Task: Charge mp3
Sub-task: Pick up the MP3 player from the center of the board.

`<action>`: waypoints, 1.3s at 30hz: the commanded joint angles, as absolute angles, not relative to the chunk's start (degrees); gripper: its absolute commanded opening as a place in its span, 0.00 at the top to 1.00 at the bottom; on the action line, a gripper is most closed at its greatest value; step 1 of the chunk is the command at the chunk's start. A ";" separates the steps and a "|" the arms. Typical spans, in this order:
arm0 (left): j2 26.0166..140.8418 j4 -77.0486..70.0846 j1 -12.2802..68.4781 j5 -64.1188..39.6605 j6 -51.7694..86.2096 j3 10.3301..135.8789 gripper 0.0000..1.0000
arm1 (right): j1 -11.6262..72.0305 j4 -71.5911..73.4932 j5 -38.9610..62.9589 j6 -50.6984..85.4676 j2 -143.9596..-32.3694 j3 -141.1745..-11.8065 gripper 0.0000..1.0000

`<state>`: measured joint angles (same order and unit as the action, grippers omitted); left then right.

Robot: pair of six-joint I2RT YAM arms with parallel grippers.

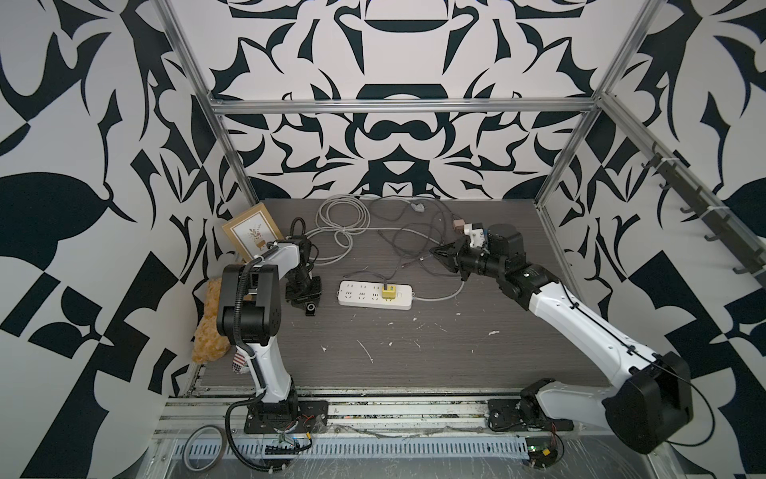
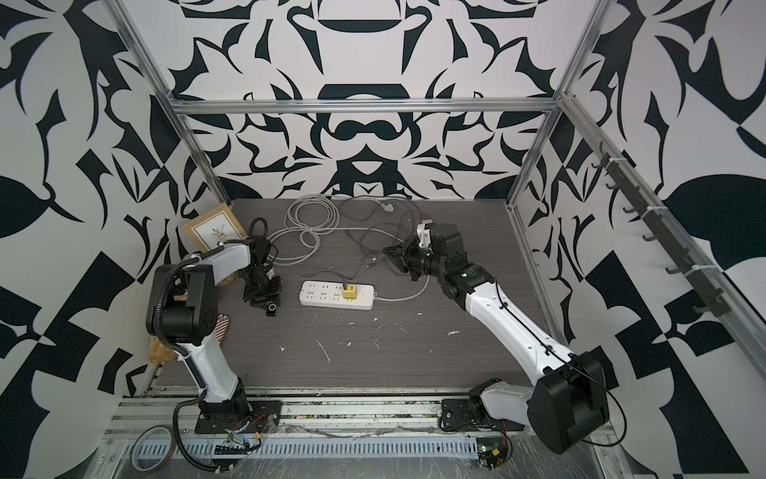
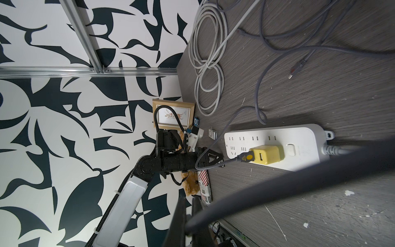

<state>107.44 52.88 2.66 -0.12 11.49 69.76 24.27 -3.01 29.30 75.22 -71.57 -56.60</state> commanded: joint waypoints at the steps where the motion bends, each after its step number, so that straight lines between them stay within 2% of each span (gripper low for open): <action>1: 107.77 53.45 2.78 0.29 11.59 69.54 0.58 | 24.60 -1.30 28.87 75.15 -70.00 -57.23 1.00; 16: 105.01 51.30 3.42 1.64 15.59 63.61 0.58 | 24.61 -0.74 28.92 75.23 -70.04 -57.39 1.00; 22: 103.91 49.40 3.93 3.49 17.06 61.76 0.64 | 24.61 -0.73 29.02 75.23 -69.89 -57.22 1.00; 28: 101.66 47.81 3.96 4.99 18.63 61.02 0.56 | 24.61 -0.88 28.75 75.15 -69.01 -56.60 1.00; 39: 99.94 45.70 3.90 6.03 19.77 60.67 0.58 | 24.61 -0.57 28.59 75.15 -68.47 -56.21 1.00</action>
<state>101.49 46.44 3.92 5.08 18.65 61.93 24.27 -2.87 29.08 75.22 -69.87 -55.96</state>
